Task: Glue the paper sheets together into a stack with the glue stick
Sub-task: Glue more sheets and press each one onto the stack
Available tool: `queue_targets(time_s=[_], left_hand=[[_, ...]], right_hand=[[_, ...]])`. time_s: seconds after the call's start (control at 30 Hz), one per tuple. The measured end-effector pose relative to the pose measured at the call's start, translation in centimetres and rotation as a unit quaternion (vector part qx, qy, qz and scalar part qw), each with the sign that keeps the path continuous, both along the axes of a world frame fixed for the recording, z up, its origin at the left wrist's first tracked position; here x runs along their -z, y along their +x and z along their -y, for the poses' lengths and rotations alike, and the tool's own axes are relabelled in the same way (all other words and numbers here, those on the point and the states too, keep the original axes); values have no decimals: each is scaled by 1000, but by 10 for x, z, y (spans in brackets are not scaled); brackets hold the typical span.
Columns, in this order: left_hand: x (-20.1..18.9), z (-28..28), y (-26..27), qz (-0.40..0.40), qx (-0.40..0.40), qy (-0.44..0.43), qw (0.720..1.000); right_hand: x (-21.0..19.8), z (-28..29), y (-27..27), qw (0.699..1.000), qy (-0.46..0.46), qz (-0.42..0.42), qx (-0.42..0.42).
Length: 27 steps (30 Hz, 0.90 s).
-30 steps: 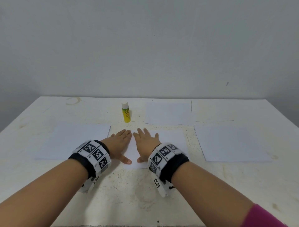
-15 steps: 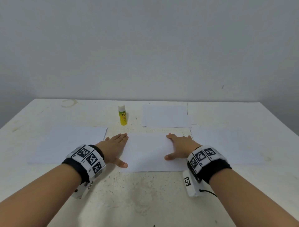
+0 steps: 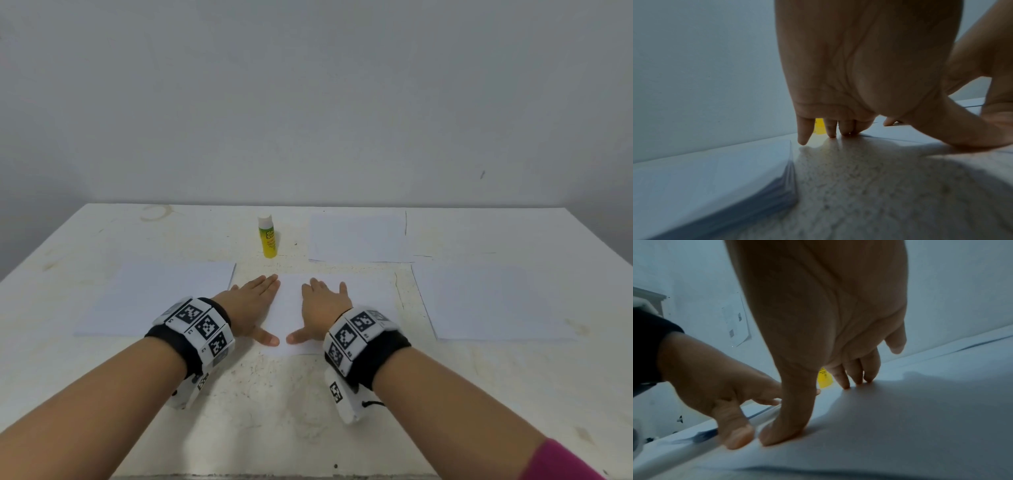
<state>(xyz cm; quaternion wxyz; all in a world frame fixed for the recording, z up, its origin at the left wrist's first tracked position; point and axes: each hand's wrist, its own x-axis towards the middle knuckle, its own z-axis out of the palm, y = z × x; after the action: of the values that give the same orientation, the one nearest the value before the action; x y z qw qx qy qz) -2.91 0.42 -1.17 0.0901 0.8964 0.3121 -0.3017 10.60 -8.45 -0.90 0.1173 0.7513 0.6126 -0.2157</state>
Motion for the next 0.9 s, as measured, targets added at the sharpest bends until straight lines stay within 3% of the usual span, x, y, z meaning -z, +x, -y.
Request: queue_targets(time_s=[0.17, 0.43, 0.5, 0.6, 0.7, 0.9], left_hand=[[-1, 0, -1, -3, 4, -2, 1000], [-5, 3, 1, -14, 6, 1, 1000], [-4, 3, 1, -14, 5, 2, 1000], [-5, 3, 1, -10, 0, -3, 1000], [-5, 3, 1, -11, 0, -5, 1000], [-4, 3, -1, -15, 2, -7, 1000]], right_hand=[[-1, 22, 34, 1000, -8, 3, -12], [-9, 47, 76, 996, -66, 32, 58], [-14, 50, 64, 998, -42, 33, 21], [-18, 56, 27, 993, 9, -55, -101], [-10, 67, 1, 975, -49, -59, -211], [-8, 102, 32, 977, -90, -28, -189]])
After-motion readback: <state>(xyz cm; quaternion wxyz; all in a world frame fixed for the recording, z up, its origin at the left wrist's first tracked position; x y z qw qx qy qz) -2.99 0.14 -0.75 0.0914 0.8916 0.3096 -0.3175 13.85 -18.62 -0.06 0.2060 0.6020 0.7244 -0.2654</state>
